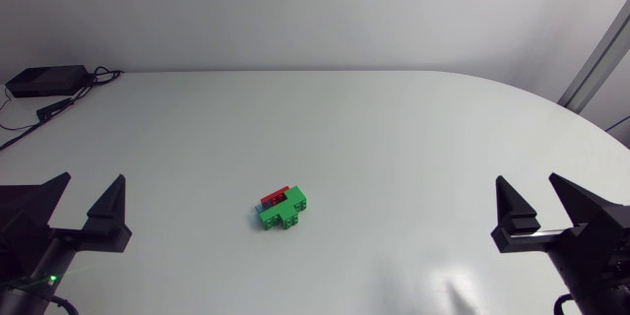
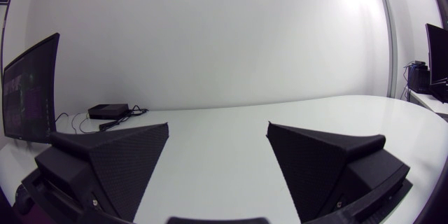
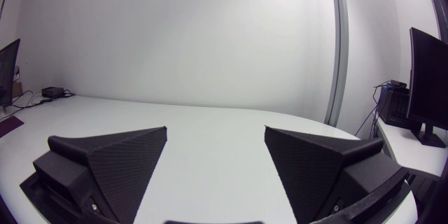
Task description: Separate the duplo bricks
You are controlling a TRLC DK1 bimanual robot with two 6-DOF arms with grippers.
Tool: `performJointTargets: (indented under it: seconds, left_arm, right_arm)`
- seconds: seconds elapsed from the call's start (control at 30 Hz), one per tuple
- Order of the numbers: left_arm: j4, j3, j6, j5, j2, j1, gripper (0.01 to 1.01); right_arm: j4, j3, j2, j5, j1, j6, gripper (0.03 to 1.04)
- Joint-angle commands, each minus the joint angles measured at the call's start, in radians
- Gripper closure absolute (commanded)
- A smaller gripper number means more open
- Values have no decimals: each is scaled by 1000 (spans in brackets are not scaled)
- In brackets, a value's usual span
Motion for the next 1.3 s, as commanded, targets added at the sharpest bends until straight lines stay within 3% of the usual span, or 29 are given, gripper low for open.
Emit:
performJointTargets:
  seconds: [0.0, 0.9, 1.13, 1.27]
  left_arm:
    - [-1, -17, -14, 10, -14, -7, 44]
    - [-2, -5, -26, 6, -17, -16, 44]
    - [-87, 124, -35, 3, 3, -50, 66]
    - [-110, 235, -72, 3, 154, -71, 75]
  right_arm:
    - [-22, -36, -8, 2, 1, -1, 59]
    - [-5, -33, -11, 0, 39, -1, 61]
    - [-48, 83, 15, -9, 65, 0, 61]
    - [-72, 214, 195, 2, 122, 29, 61]
